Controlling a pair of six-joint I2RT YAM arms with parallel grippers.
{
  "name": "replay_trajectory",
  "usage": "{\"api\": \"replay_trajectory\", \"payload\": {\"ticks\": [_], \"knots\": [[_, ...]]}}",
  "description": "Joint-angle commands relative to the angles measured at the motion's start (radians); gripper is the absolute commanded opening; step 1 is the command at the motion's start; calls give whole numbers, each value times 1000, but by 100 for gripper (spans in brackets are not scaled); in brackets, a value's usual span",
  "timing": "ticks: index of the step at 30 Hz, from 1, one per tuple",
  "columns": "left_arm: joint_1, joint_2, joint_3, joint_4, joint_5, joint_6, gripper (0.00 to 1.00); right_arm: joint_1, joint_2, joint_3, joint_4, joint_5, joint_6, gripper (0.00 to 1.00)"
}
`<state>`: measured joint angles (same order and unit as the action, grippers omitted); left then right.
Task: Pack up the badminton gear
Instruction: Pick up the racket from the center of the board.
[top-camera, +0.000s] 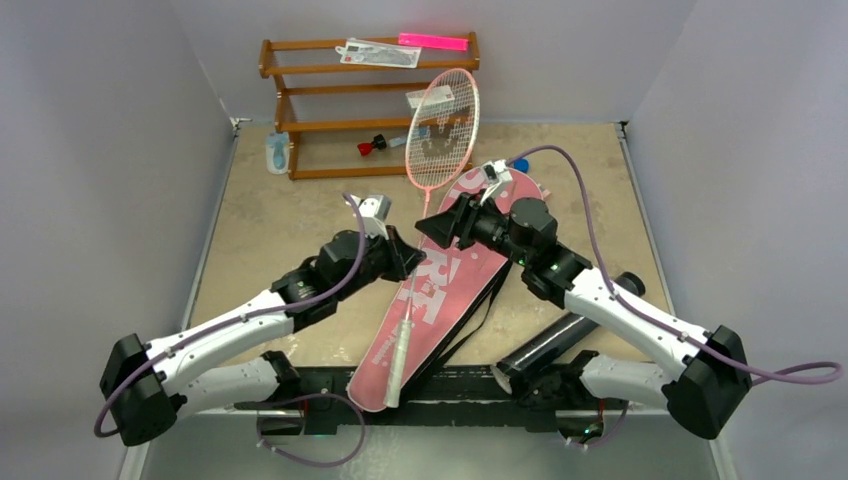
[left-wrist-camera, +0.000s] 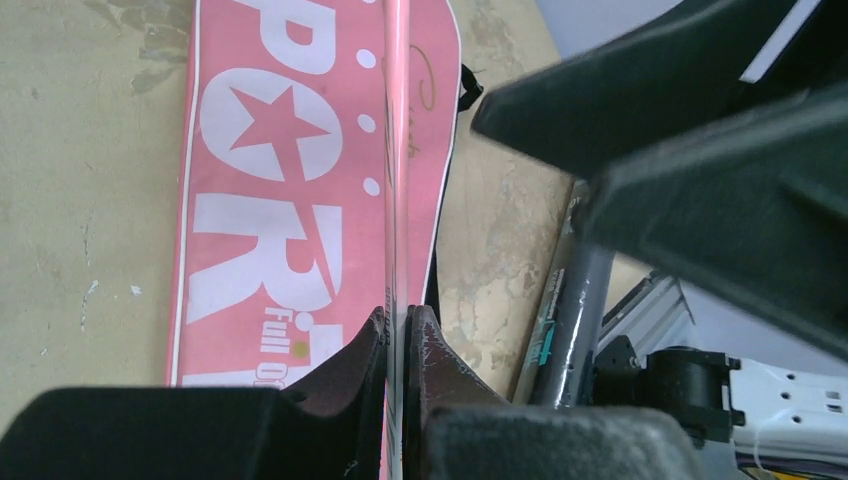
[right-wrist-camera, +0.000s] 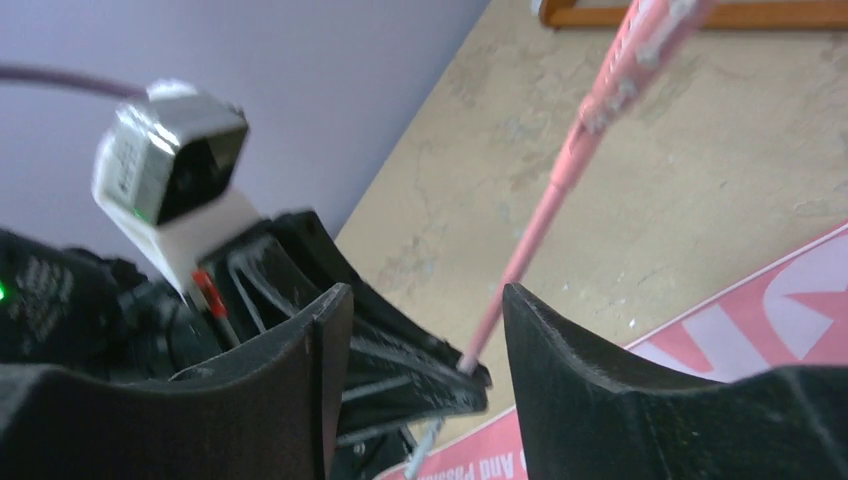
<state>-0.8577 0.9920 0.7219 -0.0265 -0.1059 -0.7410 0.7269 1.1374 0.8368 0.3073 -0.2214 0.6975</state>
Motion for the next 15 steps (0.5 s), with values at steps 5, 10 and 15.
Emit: {"api": "replay_trajectory", "payload": {"ticks": [5, 10, 15], "knots": [[-85, 66, 72, 202, -164, 42, 0, 6, -51, -18, 49, 263, 22, 51], [-95, 66, 72, 216, -177, 53, 0, 10, -27, -5, 15, 275, 22, 52], [-99, 69, 80, 218, -175, 62, 0, 11, 13, -11, 51, 224, 31, 51]]}}
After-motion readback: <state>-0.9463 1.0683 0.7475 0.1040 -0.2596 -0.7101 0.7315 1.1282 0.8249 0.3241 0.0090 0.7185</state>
